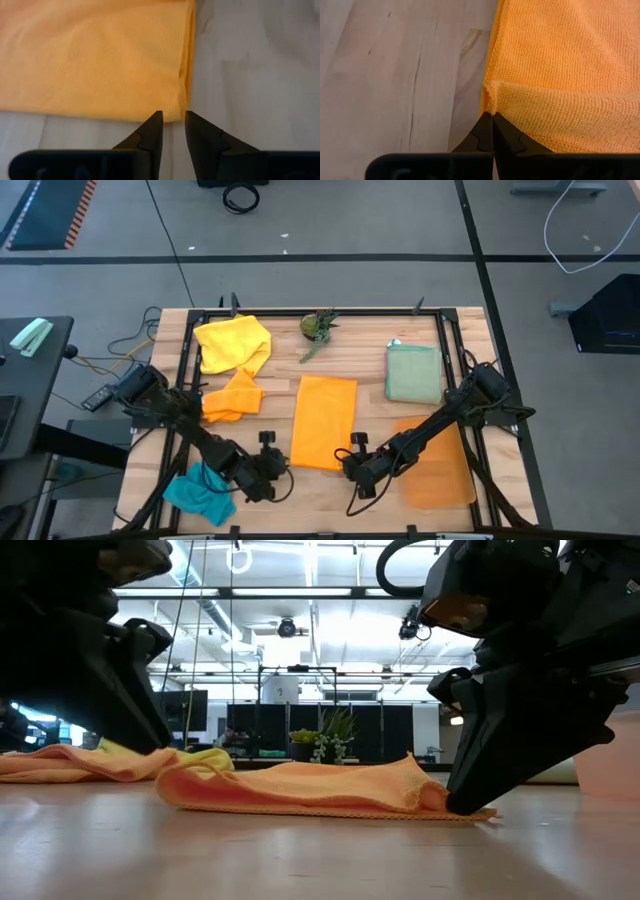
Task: Fold microfiber towels
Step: Fold the right orange microfiber towel
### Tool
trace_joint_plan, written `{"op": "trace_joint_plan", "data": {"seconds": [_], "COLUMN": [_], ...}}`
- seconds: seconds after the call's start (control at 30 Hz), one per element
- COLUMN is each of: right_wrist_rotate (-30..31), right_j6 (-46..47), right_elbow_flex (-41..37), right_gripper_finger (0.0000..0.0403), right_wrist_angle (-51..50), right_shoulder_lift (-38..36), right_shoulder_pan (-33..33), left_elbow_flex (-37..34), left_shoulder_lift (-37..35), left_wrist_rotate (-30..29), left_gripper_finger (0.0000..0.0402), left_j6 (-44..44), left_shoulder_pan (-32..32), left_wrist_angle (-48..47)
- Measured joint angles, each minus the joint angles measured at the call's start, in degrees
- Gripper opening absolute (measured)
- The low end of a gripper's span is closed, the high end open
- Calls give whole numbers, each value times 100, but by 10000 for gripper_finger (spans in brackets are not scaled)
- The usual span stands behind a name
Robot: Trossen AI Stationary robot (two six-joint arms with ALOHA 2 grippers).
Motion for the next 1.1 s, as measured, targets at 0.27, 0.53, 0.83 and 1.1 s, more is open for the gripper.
{"op": "trace_joint_plan", "data": {"seconds": [0.27, 0.53, 0.83, 1.1], "right_wrist_rotate": [21, 21, -70, -86], "right_j6": [-52, -28, -53, -73], "right_elbow_flex": [-7, -9, -4, -4], "right_gripper_finger": [3, 3, 3, 3], "right_wrist_angle": [23, 25, -19, -19], "right_shoulder_lift": [4, 7, 7, 9], "right_shoulder_pan": [-2, -4, -4, -12], "left_elbow_flex": [9, 26, 33, 0], "left_shoulder_lift": [211, 588, 457, 348], "left_wrist_rotate": [44, 1465, 1500, 1389], "left_gripper_finger": [38, 12, 7, 12], "left_j6": [780, 769, 483, 683], "left_shoulder_pan": [644, 1057, 1000, 999], "left_wrist_angle": [507, 672, -98, -173]}}
